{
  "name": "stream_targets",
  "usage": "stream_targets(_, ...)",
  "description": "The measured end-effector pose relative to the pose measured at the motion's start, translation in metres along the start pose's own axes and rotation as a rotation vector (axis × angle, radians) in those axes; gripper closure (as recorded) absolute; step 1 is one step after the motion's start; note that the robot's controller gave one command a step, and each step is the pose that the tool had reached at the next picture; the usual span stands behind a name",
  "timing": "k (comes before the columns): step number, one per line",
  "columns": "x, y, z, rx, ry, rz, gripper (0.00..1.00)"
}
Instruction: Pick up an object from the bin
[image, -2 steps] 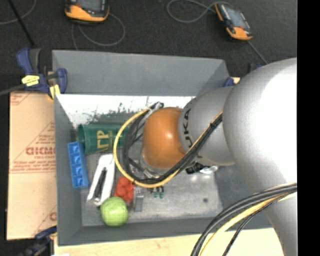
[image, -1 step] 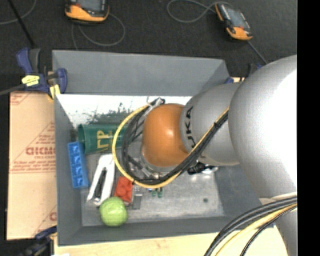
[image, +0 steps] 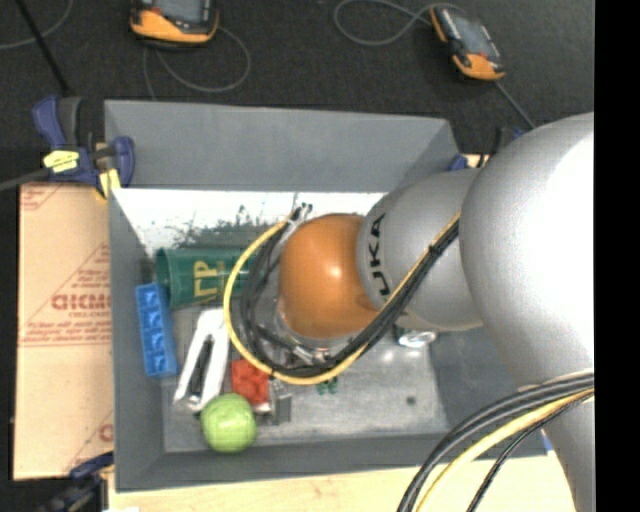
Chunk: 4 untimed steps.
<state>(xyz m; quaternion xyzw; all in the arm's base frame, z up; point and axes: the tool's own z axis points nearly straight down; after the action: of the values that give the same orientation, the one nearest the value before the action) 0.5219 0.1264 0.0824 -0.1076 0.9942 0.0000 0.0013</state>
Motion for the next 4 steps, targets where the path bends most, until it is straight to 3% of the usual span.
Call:
stream_targets(1,-0.0004,-0.0023,0.0104,-0.001,0.007,0.268,1.00)
stream_targets(4,0.0010,-0.0027,0.0010,-0.001,0.006,0.268,1.00)
